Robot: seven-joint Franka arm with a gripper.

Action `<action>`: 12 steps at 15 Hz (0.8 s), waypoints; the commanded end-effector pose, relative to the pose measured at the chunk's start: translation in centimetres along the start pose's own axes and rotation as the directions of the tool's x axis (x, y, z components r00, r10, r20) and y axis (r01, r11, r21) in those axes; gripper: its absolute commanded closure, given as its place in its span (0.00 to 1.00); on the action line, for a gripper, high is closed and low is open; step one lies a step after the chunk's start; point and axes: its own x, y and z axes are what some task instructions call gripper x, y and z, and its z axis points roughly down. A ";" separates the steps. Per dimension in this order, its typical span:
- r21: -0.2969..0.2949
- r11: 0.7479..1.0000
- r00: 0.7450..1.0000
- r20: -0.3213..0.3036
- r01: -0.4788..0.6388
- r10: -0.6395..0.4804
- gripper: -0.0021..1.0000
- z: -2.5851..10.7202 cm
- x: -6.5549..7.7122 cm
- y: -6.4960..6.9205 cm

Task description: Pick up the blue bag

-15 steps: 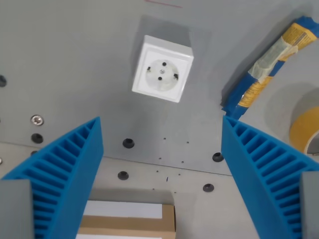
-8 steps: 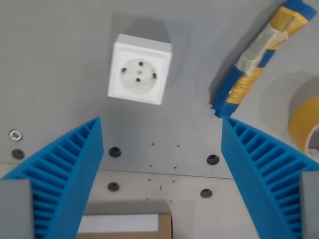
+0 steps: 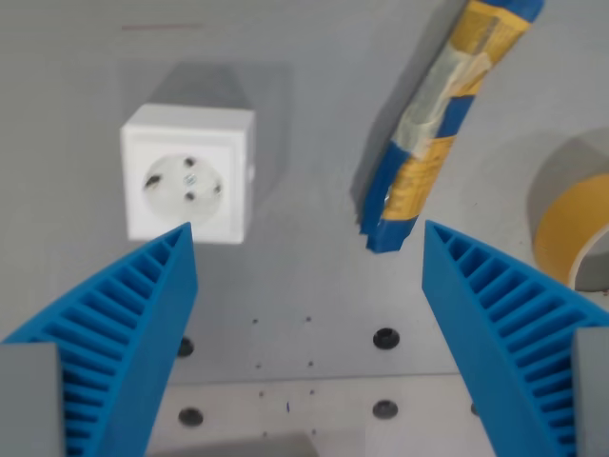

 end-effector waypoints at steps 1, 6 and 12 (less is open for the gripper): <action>0.050 0.973 0.966 -0.115 -0.226 0.230 0.00 1.7 -0.6 1.3; 0.062 0.955 0.943 -0.152 -0.289 0.296 0.00 4.4 -1.4 3.6; 0.075 0.943 0.937 -0.113 -0.324 0.330 0.00 7.3 -0.2 6.9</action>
